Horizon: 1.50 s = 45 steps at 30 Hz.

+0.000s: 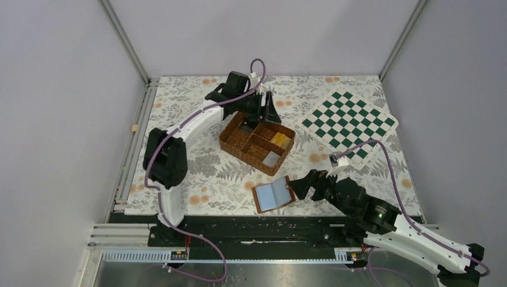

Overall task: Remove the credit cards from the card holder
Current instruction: Reset both arms

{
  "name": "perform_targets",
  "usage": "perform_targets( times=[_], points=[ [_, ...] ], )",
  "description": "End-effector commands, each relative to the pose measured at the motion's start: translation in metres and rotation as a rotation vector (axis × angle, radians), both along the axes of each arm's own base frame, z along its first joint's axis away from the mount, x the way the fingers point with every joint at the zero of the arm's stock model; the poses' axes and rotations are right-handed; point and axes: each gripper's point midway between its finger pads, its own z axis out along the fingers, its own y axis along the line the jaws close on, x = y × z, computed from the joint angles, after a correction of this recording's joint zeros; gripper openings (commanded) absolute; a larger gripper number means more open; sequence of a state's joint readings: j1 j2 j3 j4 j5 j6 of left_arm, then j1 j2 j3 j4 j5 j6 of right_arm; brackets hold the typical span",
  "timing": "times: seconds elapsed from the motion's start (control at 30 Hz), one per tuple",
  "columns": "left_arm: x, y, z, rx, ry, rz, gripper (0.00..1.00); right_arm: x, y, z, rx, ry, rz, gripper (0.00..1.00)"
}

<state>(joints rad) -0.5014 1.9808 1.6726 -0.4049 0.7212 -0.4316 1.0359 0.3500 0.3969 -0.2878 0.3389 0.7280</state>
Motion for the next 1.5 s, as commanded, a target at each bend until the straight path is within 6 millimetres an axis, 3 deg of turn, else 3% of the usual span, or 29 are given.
perform_targets(
  times=[0.0, 0.07, 0.1, 0.13, 0.4, 0.57, 0.67, 0.77, 0.8, 1.0, 1.17, 1.47],
  points=[
    [-0.023, 0.015, 0.046, -0.026, -0.078, 0.011, 0.73, -0.006, 0.004, 0.005, 0.019, 0.035, 0.024, 0.96],
    [-0.037, 0.028, 0.056, -0.005, -0.111, 0.039, 0.84, -0.009, 0.001, -0.002, 0.005, 0.053, 0.026, 0.95],
    [-0.045, 0.035, 0.055, 0.009, -0.113, 0.054, 0.97, -0.01, 0.0, -0.006, -0.002, 0.059, 0.024, 0.95],
    [-0.055, 0.042, 0.048, 0.028, -0.105, 0.065, 0.99, -0.01, -0.002, -0.007, -0.001, 0.063, 0.019, 0.95],
    [-0.129, 0.101, 0.016, 0.144, -0.121, 0.238, 0.99, -0.015, -0.015, -0.024, -0.028, 0.086, -0.001, 0.91],
    [-0.169, 0.142, -0.004, 0.109, -0.129, 0.399, 0.99, -0.016, -0.025, -0.036, -0.082, 0.117, -0.033, 0.9],
    [-0.184, 0.16, -0.013, 0.088, -0.136, 0.47, 0.99, -0.014, -0.029, -0.042, -0.113, 0.127, -0.056, 0.89],
    [-0.194, 0.179, -0.008, 0.073, -0.184, 0.533, 0.99, -0.011, -0.045, -0.043, -0.164, 0.138, -0.122, 0.9],
    [-0.196, 0.185, -0.002, 0.066, -0.213, 0.552, 0.99, -0.01, -0.053, -0.041, -0.178, 0.142, -0.154, 0.98],
    [-0.203, 0.21, 0.05, -0.002, -0.374, 0.632, 0.99, -0.005, -0.092, 0.02, -0.202, 0.045, -0.26, 1.0],
    [-0.199, 0.225, 0.057, 0.069, -0.44, 0.664, 0.99, -0.004, -0.107, 0.063, -0.208, -0.055, -0.258, 1.0],
    [-0.194, 0.228, 0.09, 0.01, -0.516, 0.7, 0.99, -0.007, -0.121, 0.091, -0.178, -0.125, -0.261, 1.0]
  ],
)
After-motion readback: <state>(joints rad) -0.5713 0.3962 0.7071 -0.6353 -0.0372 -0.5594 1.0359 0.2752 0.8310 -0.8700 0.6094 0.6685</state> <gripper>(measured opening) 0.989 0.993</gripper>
